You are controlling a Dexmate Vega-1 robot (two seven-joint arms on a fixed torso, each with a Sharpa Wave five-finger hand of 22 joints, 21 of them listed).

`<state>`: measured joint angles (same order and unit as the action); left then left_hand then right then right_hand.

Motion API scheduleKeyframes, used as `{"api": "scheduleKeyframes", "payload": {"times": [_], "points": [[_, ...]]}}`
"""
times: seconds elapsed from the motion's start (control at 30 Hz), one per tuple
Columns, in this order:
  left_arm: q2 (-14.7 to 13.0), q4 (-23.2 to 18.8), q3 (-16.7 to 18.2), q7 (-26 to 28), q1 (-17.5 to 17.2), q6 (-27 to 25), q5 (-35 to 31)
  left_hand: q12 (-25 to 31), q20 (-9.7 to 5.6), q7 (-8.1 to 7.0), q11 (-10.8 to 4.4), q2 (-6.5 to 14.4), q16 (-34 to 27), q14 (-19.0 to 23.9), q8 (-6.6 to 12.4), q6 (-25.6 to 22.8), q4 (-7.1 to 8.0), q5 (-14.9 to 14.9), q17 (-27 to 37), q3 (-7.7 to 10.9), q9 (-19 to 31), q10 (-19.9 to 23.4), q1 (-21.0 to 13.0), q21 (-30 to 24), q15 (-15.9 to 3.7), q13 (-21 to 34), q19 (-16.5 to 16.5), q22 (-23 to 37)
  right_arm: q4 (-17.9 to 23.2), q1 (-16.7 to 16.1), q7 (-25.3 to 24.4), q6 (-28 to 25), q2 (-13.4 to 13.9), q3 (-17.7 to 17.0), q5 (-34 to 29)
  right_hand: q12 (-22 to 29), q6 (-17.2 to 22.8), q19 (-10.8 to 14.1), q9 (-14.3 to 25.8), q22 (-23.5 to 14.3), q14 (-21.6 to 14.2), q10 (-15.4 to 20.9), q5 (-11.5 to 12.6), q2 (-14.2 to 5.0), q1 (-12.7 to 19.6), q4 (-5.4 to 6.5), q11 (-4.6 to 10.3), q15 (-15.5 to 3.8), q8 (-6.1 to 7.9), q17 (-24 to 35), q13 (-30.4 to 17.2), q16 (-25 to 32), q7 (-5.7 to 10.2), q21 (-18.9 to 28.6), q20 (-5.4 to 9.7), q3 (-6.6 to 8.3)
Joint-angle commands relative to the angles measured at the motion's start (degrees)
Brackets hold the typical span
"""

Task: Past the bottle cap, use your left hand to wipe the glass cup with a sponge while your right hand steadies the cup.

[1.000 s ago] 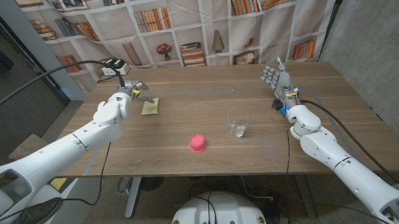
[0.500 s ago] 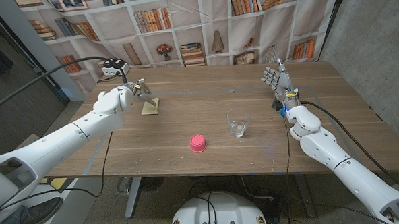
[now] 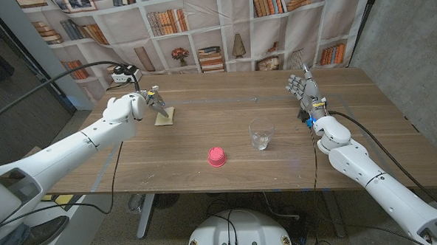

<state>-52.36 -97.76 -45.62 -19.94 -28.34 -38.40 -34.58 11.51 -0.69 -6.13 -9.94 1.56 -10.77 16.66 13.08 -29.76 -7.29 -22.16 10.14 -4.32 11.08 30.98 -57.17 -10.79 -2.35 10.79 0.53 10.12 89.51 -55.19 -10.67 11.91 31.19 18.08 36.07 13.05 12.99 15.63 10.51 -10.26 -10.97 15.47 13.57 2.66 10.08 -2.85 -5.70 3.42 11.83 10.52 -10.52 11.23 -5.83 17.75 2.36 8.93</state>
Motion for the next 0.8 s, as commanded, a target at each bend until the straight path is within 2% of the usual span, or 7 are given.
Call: {"api": "scheduleKeyframes", "payload": {"times": [0.03,0.37,0.8], "points": [[0.6,1.3,-0.4,-0.6,0.5,-0.3,-0.3,0.2,0.58,0.10,-0.31,0.2,0.1,-0.2,-0.25,0.2,-0.34,0.0,0.0,0.32,0.2,0.3,-0.9,-0.5,-5.72,0.3,0.2,0.2,0.8,-0.5,-0.4,-0.9,0.5,-0.1,0.2,0.0,0.6,0.3,0.3,-0.2,-0.4,0.4,-0.2,-0.58,0.1,0.16,-0.10,0.08,-0.28,0.3,-0.2,-0.1,0.03,-0.2,-0.25,-0.21],[1.7,4.2,-0.5,1.5,0.3,1.6,1.1,0.3,0.95,-0.33,-0.76,1.0,0.0,0.0,-0.10,-0.5,-0.46,0.3,0.0,0.63,0.3,0.7,-2.2,-0.6,-5.97,0.3,-0.2,0.2,1.4,-0.5,-0.9,-1.3,0.7,-0.2,0.0,-0.1,0.6,0.3,0.3,-0.2,-0.3,0.4,-0.3,-0.65,0.1,0.15,-0.05,0.07,-0.31,0.3,-0.2,-0.1,0.02,-0.4,-0.26,-0.26],[3.3,7.9,-1.6,3.1,0.9,3.6,2.1,0.9,1.39,-0.95,-1.52,1.9,-0.4,1.1,0.71,-3.6,-0.32,1.0,0.0,0.72,0.3,3.4,-3.4,-0.9,-6.42,0.3,-1.0,0.2,2.3,-0.9,-1.7,-1.6,0.8,-0.1,-0.4,-0.1,0.6,0.4,0.3,-0.2,-0.5,0.5,-0.3,-0.71,0.2,0.11,0.03,0.12,-0.35,0.2,-0.2,-0.1,0.12,-0.6,-0.33,-0.32]]}}
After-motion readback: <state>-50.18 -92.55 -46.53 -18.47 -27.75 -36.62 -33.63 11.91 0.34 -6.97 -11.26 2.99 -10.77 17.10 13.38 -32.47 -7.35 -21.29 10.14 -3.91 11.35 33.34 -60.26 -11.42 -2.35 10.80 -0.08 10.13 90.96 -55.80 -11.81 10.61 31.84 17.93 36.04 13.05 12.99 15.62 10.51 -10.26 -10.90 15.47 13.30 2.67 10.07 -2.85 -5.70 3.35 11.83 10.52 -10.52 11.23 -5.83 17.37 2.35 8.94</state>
